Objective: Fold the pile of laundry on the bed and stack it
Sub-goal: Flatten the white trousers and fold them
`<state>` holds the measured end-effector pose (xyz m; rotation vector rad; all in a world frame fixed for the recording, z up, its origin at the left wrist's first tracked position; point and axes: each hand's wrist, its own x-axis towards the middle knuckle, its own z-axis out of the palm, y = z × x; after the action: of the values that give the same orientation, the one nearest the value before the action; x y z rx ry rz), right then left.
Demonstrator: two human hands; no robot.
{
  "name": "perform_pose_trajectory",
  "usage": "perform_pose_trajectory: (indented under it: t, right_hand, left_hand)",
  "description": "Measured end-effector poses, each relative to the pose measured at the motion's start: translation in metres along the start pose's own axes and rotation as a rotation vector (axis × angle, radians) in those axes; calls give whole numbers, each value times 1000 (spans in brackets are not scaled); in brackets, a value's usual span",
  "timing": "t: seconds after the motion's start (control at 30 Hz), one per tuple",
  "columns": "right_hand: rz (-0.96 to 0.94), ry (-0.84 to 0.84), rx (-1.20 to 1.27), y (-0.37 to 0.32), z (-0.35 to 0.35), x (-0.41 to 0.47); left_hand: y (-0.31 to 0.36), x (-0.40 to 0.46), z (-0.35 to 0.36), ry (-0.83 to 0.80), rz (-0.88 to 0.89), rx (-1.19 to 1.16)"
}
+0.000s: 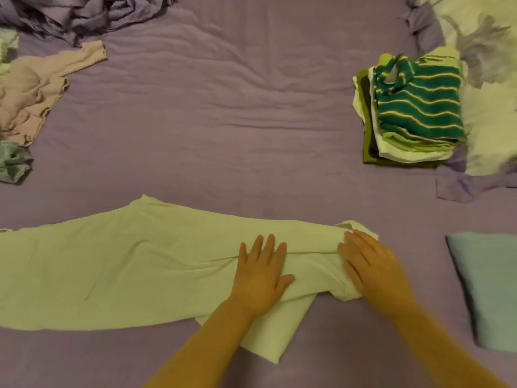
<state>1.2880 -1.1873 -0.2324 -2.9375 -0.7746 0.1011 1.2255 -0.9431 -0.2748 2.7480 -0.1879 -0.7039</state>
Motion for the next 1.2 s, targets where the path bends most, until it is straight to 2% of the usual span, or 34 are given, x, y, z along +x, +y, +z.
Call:
perform_pose_trajectory:
  t: [0.03,0.1,0.17,0.23,0.33,0.4,0.5,0.57,0.67,0.73,0.9,1.0,1.1,1.2]
  right_hand:
    - [38,12,16,6,0,-2]
    - [239,-46,140,16,3,-3]
    - [479,-176,377,20,15,1]
    - [544,-297,485,16,34,4]
    - [379,-442,365,2,56,4]
    - [342,-492,289,-3,58,0]
    - [359,-386,395,-5,46,0]
    - [363,-287,520,-9,33,2]
    - [330,-207,699,-29,8,12]
    - [275,-177,700,-51,-7,26]
    - [190,-83,327,-117,-31,70]
    - [103,-64,189,-164,-38,96]
    - [-14,-127,227,-215,-30,116]
    - [-157,-262,316,-272,-13,129]
  left_hand:
    - [9,6,-1,6,25,2]
    - [24,17,-1,-3,78,-10]
    - [35,25,1,-33,147,-4]
    - [40,28,4,-73,224,33]
    - [38,22,8,-71,310,152]
    - [37,18,7,-2,286,110]
    - [34,11,-4,132,238,-158]
    - [31,4,-19,160,184,-370]
    - [25,-13,-52,204,111,-807]
    - [14,-25,-76,229,42,-1036]
    - [-36,-61,-117,346,-128,-1223]
    - [-77,-91,-126,425,-248,-1323]
    - [-126,-128,-126,516,-406,-1430]
    - [-175,-168,-120,599,-552,-1485]
